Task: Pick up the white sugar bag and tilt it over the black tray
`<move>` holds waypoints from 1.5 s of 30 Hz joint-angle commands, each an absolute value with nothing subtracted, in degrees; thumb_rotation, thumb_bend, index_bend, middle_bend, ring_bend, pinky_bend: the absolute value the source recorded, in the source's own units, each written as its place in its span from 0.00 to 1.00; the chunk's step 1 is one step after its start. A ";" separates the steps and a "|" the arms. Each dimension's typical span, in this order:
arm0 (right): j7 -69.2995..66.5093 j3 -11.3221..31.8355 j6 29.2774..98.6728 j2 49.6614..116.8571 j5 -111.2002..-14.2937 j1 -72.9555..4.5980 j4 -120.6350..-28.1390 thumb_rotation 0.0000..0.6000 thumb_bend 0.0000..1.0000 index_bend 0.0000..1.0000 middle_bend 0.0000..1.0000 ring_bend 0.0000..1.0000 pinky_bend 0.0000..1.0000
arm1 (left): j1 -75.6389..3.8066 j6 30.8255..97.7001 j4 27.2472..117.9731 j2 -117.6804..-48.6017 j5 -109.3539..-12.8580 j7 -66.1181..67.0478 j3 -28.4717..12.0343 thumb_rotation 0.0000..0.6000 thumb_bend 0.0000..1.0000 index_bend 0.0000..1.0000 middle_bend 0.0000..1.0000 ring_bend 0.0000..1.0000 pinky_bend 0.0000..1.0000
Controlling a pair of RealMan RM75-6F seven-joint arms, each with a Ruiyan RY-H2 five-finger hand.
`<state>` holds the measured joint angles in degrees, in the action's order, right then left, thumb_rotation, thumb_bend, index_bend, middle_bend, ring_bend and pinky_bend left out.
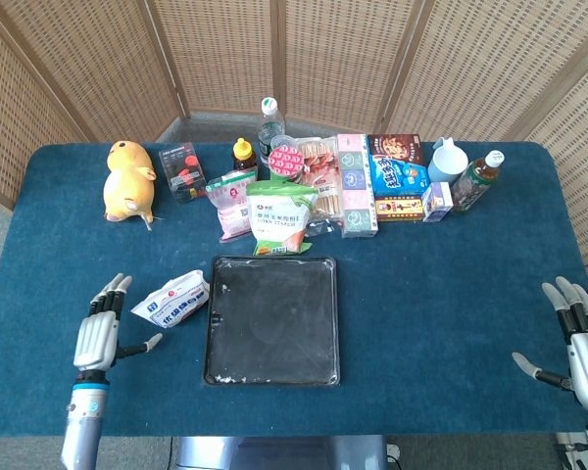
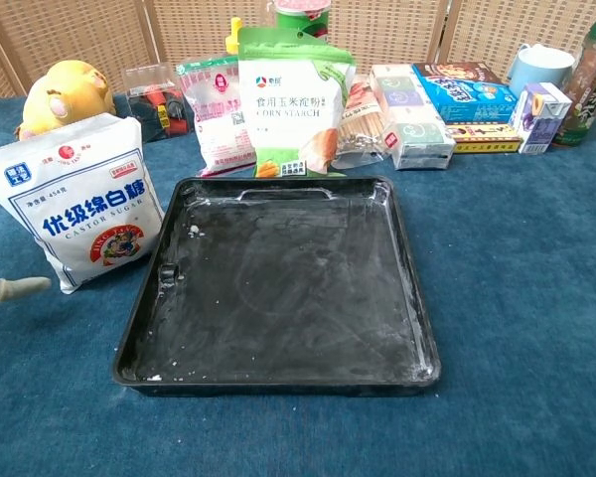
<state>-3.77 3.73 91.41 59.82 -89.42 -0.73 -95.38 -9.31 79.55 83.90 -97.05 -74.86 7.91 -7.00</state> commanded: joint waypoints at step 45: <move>-9.87 2.06 93.34 56.77 -93.81 0.22 -96.88 0.82 0.00 0.04 0.02 0.04 0.04 | -16.40 80.93 65.72 -112.77 -77.25 1.75 -12.15 1.00 0.43 0.73 0.69 0.70 0.72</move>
